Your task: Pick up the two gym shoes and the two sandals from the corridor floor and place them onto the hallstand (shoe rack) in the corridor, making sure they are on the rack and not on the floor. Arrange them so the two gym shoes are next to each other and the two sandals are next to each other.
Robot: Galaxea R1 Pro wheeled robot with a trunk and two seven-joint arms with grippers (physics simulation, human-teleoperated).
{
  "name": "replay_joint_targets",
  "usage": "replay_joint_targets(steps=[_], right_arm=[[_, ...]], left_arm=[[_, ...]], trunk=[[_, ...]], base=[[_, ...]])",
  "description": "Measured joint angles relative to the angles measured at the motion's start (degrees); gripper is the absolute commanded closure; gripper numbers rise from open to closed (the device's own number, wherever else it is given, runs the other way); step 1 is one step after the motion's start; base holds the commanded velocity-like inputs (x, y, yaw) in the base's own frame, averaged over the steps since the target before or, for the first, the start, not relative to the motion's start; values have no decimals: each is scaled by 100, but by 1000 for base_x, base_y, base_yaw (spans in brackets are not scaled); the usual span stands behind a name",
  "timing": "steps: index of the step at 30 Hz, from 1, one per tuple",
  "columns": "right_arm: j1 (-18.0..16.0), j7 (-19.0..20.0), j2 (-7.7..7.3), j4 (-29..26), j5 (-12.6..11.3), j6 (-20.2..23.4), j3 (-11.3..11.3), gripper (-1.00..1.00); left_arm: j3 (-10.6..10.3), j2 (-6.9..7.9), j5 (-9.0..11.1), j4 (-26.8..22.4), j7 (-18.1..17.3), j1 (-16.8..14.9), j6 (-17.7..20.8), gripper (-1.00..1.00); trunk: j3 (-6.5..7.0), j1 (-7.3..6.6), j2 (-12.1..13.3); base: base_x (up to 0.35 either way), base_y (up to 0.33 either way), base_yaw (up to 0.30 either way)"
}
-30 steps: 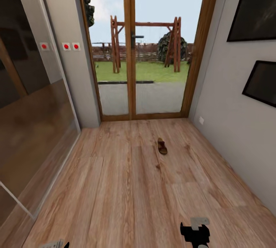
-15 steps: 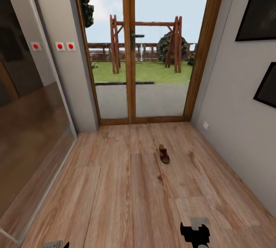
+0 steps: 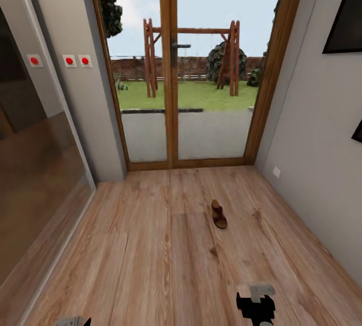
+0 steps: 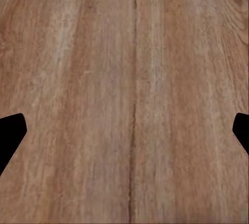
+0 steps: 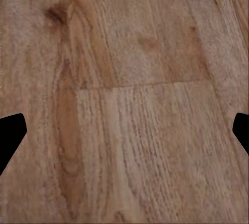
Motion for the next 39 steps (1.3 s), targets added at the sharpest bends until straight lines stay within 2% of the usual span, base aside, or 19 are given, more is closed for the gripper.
replay_joint_targets(steps=[15, 39], right_arm=[[1, 16, 0, -1, 0, 1, 0, -100], [0, 25, 0, 5, 11, -4, 4, -100]], left_arm=[[0, -4, -2, 0, 0, -2, 0, -100], [0, 0, -9, 0, 0, -3, 0, -100]], trunk=[[44, 0, 0], [51, 0, 0]], base=[[315, 173, -118], [291, 160, -10]])
